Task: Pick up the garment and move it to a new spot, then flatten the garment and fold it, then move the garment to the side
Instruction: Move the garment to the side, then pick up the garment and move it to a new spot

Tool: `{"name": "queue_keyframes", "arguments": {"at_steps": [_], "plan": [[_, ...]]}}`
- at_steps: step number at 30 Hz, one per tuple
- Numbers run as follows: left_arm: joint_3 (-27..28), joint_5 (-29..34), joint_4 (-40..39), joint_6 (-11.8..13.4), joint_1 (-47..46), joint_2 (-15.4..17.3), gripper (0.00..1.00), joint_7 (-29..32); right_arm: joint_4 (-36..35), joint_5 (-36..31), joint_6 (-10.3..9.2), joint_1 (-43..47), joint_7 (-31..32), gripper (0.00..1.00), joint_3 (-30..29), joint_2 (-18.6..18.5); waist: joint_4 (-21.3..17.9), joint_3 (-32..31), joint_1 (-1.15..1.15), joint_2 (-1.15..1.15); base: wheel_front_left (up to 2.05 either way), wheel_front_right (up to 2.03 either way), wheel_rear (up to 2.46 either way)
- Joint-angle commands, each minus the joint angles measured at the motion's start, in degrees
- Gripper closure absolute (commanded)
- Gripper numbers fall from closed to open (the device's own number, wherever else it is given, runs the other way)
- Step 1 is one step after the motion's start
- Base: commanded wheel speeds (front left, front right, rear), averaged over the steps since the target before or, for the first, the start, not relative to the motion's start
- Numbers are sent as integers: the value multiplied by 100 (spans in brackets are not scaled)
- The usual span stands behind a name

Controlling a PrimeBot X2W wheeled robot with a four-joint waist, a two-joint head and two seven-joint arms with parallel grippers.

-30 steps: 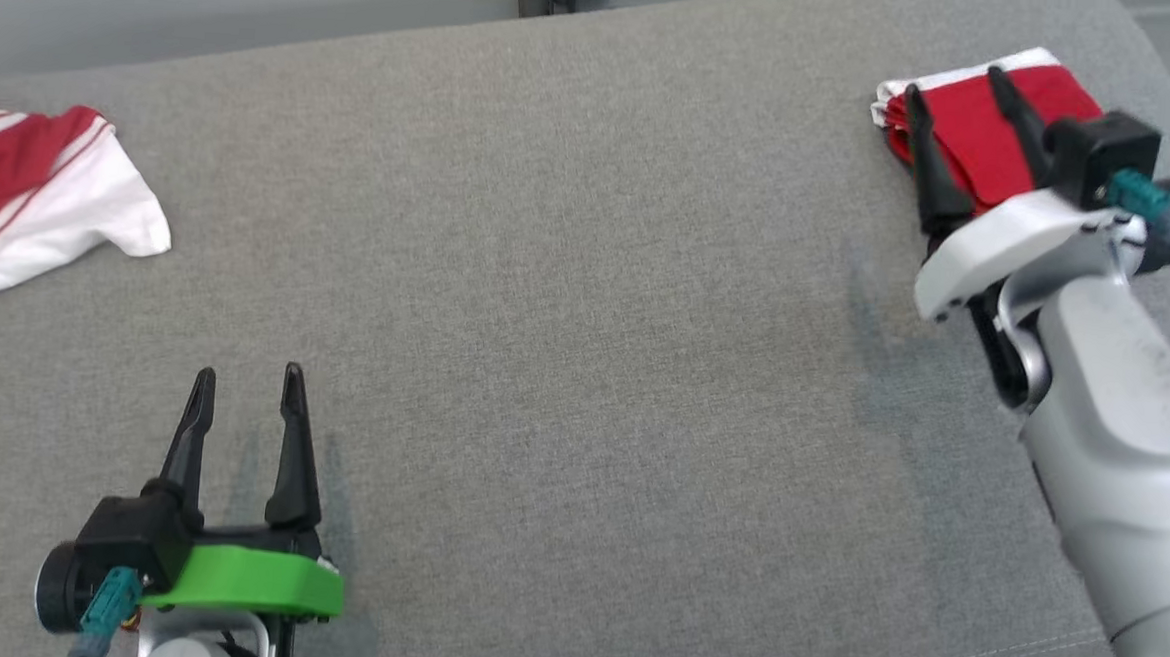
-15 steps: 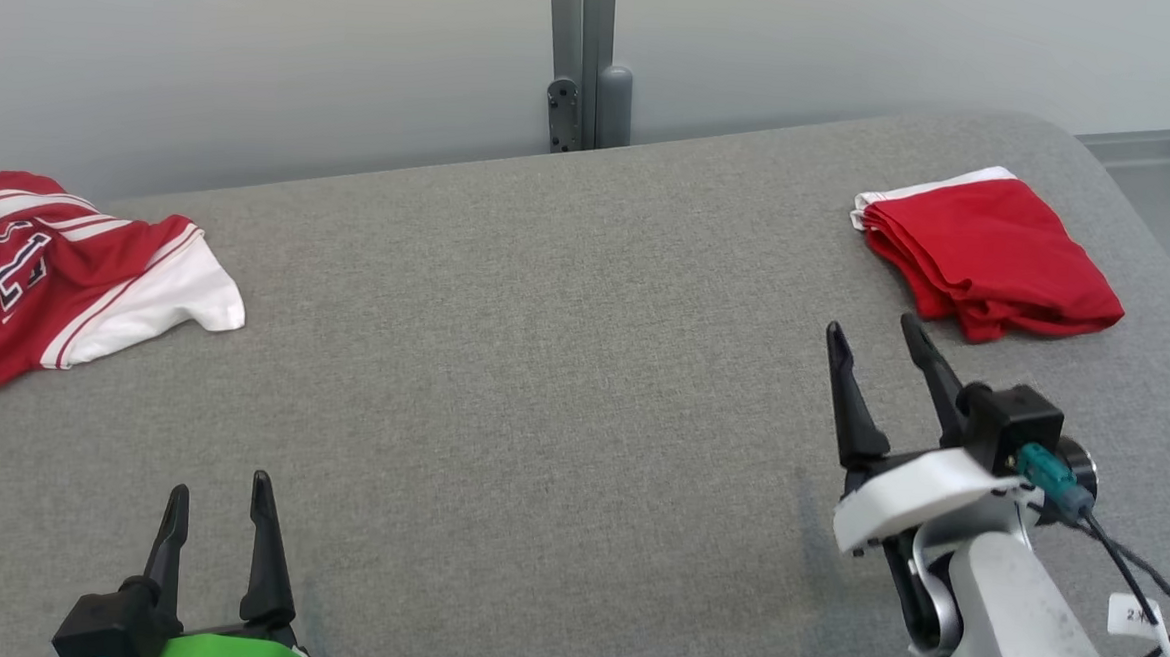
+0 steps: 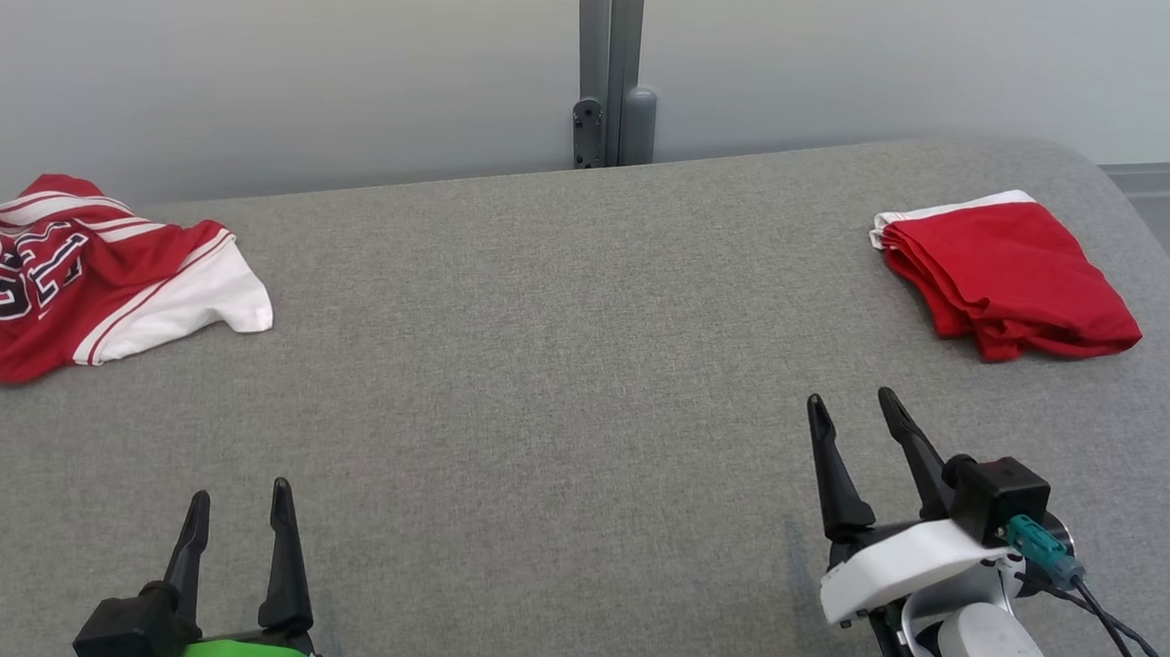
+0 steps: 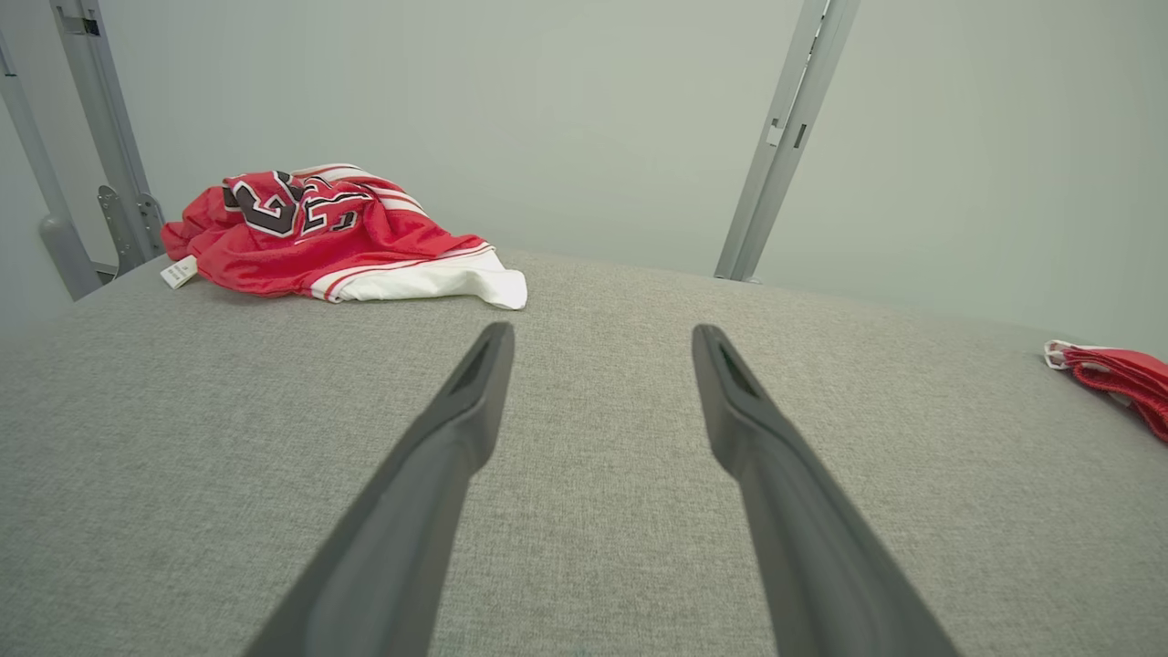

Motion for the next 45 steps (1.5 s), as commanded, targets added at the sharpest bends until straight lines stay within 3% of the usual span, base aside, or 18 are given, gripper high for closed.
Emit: {"name": "queue_keyframes", "arguments": {"at_steps": [1, 13, 18, 32, 40, 45], "plan": [[-12, -4, 4, 16, 44, 7, 0, -3, -9, -5, -1, 78, -15, 0, -18, -16, 3, 0, 0, 0, 0, 0, 0], [-21, 83, 6, 43, -41, 9, 0, -3, 22, -71, -1, 105, 3, 0, -28, -13, 176, 16, 0, 0, 0, 0, 0], [-25, 125, -15, 36, -156, 10, 0, -3, -57, -143, -1, 132, 25, 0, -49, -12, 709, 15, 0, 0, 0, 0, 0], [28, 247, 8, 11, 90, 15, 0, -3, -115, -16, -1, 284, 44, 0, 103, -14, 2718, -166, 0, 0, 0, 0, 0], [83, 295, -24, -30, 195, 33, 0, -3, -114, 41, -2, 356, 17, 0, 259, -17, 3292, -230, 0, 0, 0, 0, 0], [164, 255, -86, 1, 276, 34, 0, -3, -84, 49, -2, 220, 11, 0, 423, -17, 3389, -173, 0, 0, 0, 0, 0]]}}
